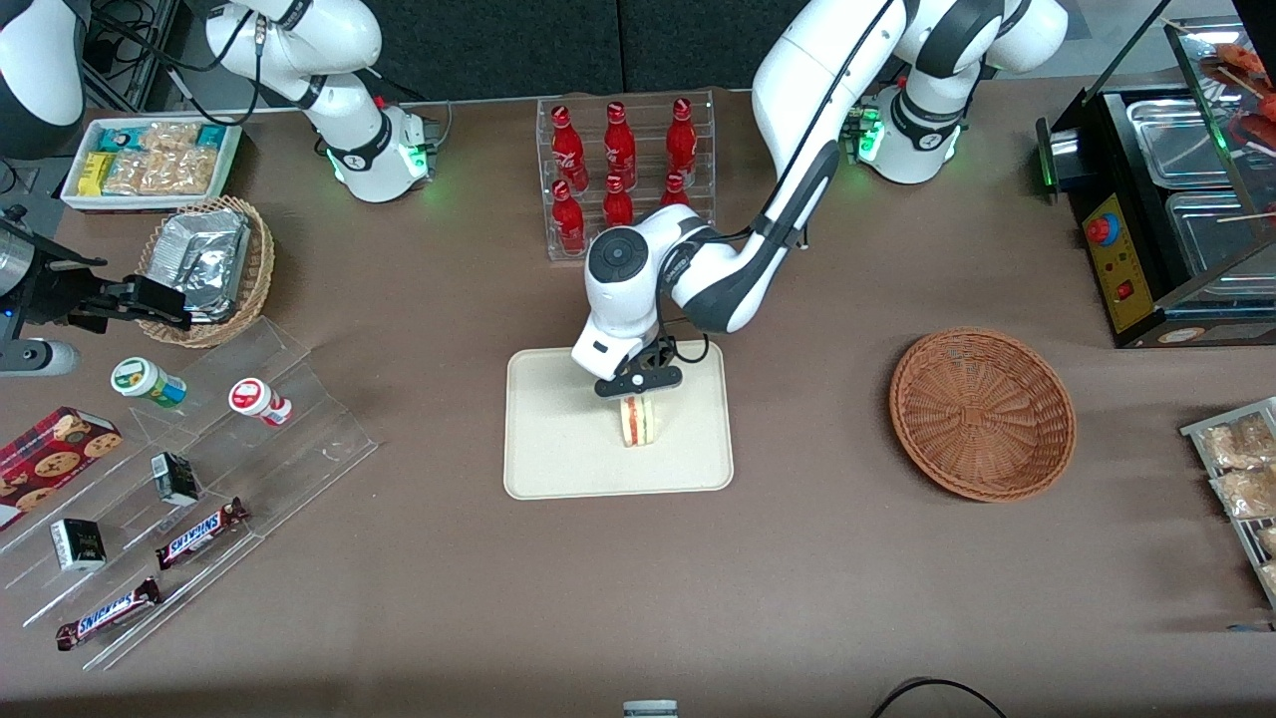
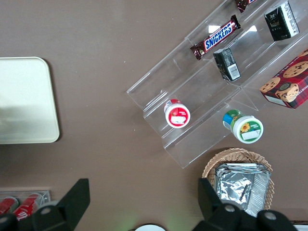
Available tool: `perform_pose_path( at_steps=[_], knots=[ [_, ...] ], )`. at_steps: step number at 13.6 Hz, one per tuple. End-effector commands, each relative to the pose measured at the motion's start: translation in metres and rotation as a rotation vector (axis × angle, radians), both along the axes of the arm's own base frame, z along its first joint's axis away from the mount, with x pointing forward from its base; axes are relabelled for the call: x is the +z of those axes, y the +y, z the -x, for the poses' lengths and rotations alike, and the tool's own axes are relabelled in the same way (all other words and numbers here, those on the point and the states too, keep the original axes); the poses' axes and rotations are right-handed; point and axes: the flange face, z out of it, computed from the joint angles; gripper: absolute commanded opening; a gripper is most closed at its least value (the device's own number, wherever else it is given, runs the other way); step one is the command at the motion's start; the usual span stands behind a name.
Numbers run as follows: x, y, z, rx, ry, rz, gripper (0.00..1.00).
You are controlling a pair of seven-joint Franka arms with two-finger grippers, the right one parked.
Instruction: Place sandwich from basket to tray
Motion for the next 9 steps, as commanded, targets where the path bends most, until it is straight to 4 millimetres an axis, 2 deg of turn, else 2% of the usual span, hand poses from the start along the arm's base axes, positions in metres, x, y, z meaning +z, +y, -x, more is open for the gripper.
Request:
perform_pose_path(
  at_steps=[1, 2, 3, 6, 9],
  knots=[
    [0.082, 0.011, -0.008, 0.066, -0.040, 0.004, 1.00],
    [0.118, 0.022, -0.010, 0.097, -0.049, -0.005, 1.00],
    [0.143, 0.032, -0.008, 0.111, -0.043, -0.024, 1.00],
    [0.208, 0.077, -0.002, 0.145, 0.006, -0.119, 1.00],
    [0.271, 0.140, -0.014, 0.190, 0.023, -0.121, 1.00]
  ],
)
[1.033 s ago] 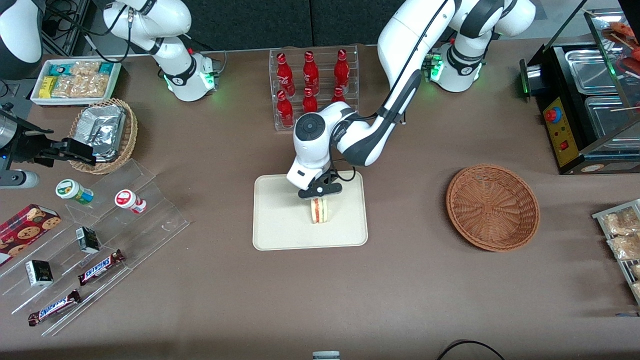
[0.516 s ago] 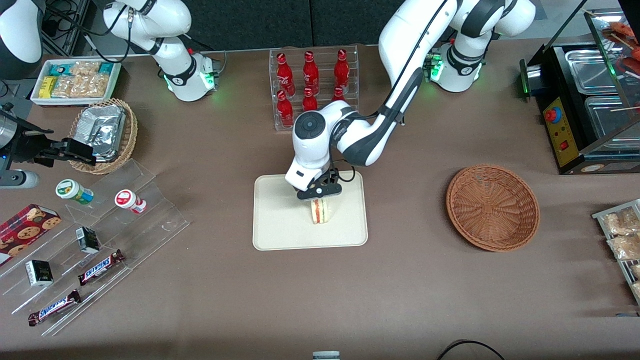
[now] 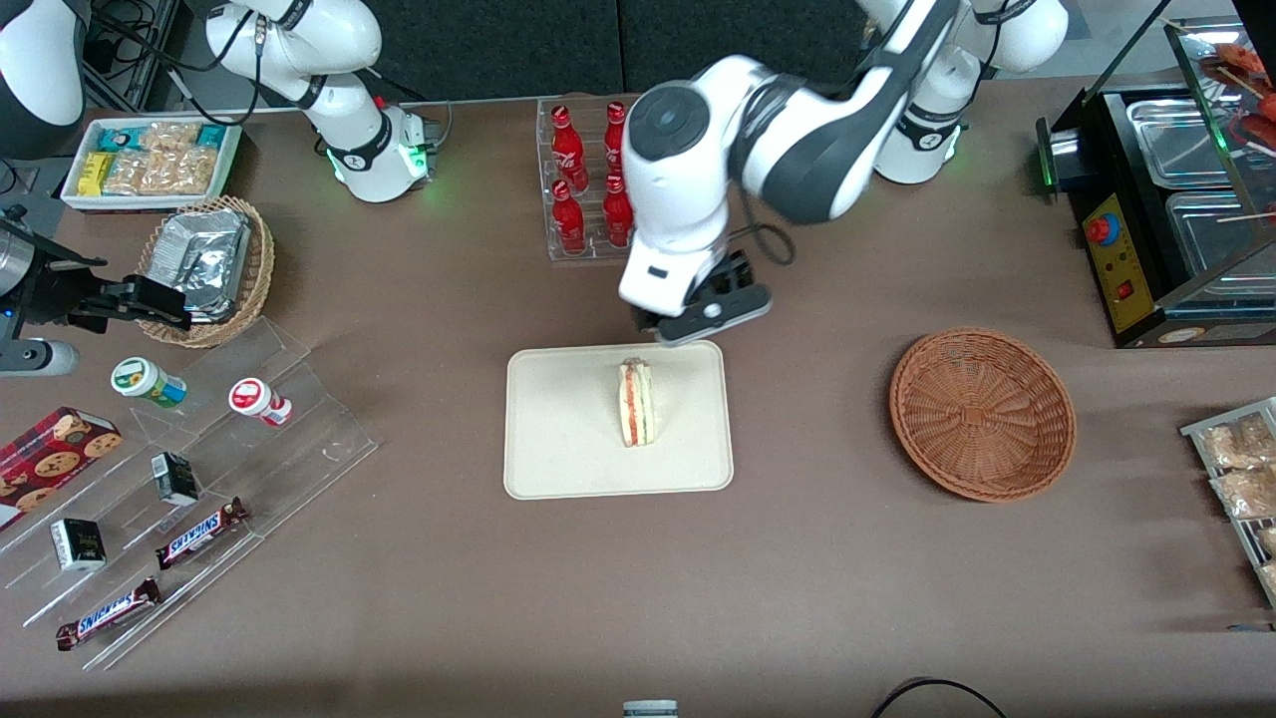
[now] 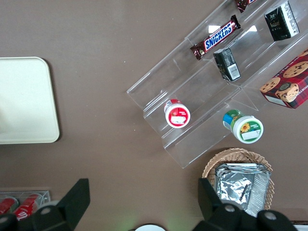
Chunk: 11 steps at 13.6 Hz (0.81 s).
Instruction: Place sandwich from basket to tray
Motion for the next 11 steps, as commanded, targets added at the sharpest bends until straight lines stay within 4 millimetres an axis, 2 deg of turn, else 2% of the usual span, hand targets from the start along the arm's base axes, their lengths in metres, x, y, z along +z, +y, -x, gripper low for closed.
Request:
perform_pose_path(
  at_steps=[1, 5, 8, 11],
  knots=[
    [0.043, 0.060, -0.005, 0.003, 0.033, -0.014, 1.00],
    [0.091, 0.143, -0.019, -0.046, 0.074, -0.022, 1.00],
    [0.126, 0.223, -0.025, -0.127, 0.117, -0.016, 1.00],
    [0.159, 0.301, -0.021, -0.206, 0.127, 0.014, 1.00]
  ],
)
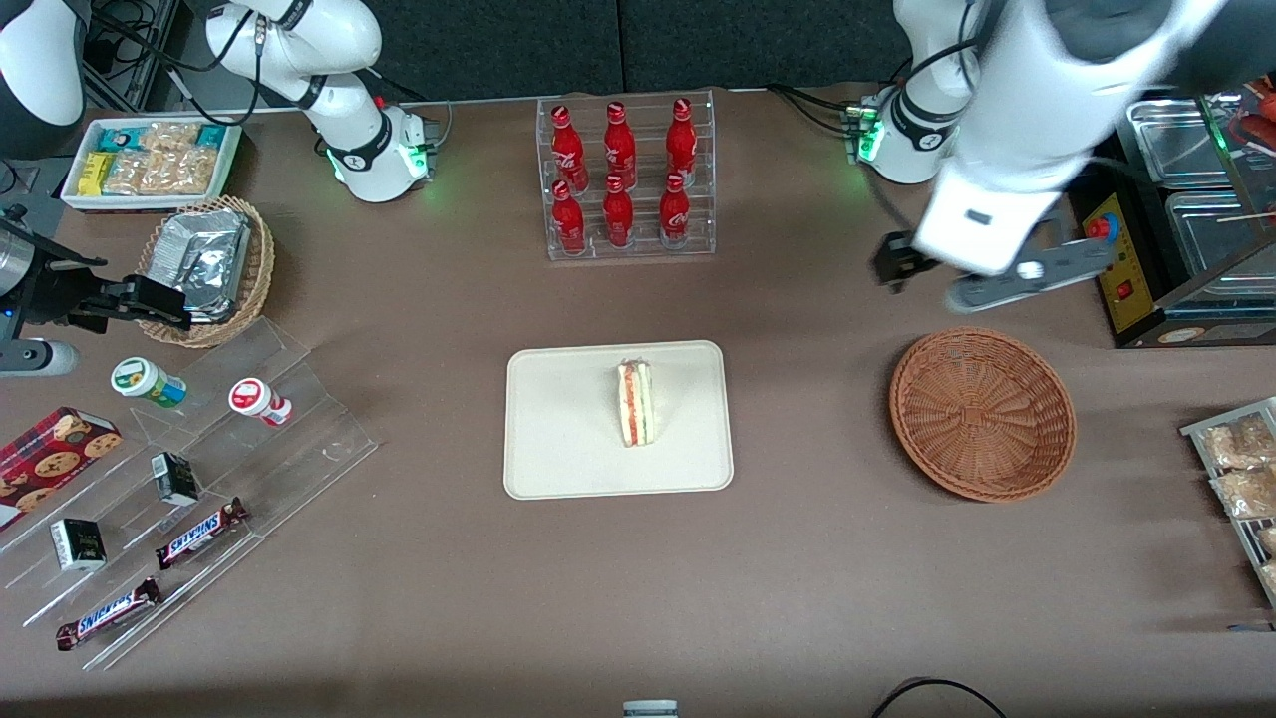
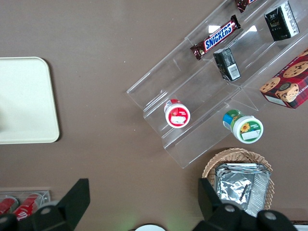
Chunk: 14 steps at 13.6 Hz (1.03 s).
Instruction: Place sandwich from basket to tray
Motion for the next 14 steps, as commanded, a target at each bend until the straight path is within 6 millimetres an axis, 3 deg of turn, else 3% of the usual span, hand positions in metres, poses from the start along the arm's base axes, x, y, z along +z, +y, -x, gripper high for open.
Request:
perform_pose_path(
  at_steps=[1, 3, 6, 8, 10, 14],
  knots=[
    [0.029, 0.073, 0.016, -0.090, 0.025, 0.069, 1.00],
    [0.048, 0.135, 0.028, -0.119, 0.028, 0.129, 1.00],
    [0.061, 0.170, 0.047, -0.114, 0.030, 0.136, 1.00],
    [0.055, 0.174, 0.053, -0.108, 0.033, 0.135, 1.00],
    [0.050, 0.182, 0.047, -0.087, 0.039, 0.147, 1.00],
    [0.046, 0.177, 0.031, -0.103, 0.038, 0.162, 1.00]
  ],
)
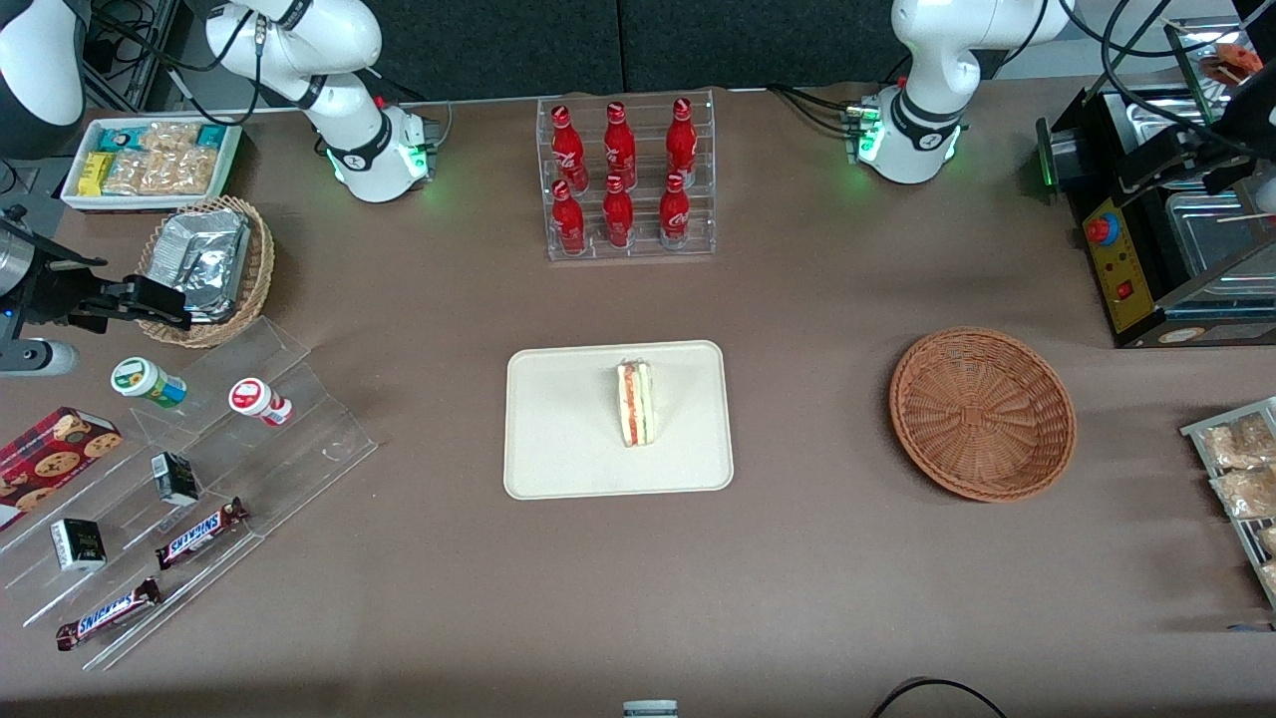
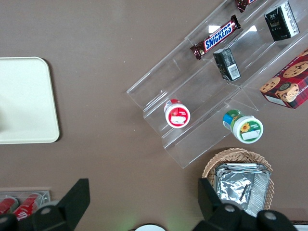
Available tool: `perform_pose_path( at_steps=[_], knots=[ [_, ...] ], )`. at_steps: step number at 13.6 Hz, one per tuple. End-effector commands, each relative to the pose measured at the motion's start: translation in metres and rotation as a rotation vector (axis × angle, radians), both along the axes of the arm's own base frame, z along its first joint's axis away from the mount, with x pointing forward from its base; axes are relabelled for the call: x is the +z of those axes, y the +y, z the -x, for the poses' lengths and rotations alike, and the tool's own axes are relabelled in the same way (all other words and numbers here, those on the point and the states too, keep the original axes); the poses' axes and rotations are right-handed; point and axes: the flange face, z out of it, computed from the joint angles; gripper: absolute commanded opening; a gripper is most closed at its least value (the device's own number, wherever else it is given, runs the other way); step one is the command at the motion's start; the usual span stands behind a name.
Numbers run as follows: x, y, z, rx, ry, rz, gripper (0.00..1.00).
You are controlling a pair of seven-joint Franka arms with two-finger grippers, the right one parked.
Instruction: Place sandwich from basket to tray
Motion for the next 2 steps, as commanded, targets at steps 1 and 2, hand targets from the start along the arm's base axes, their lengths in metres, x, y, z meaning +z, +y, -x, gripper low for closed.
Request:
perform_pose_path(
  at_steps=[1, 2],
  knots=[
    [0.0049, -0.0032, -0.0034, -0.020, -0.014, 0.019, 1.00],
    [0.0057, -0.0036, -0.0029, -0.019, -0.015, 0.022, 1.00]
  ],
)
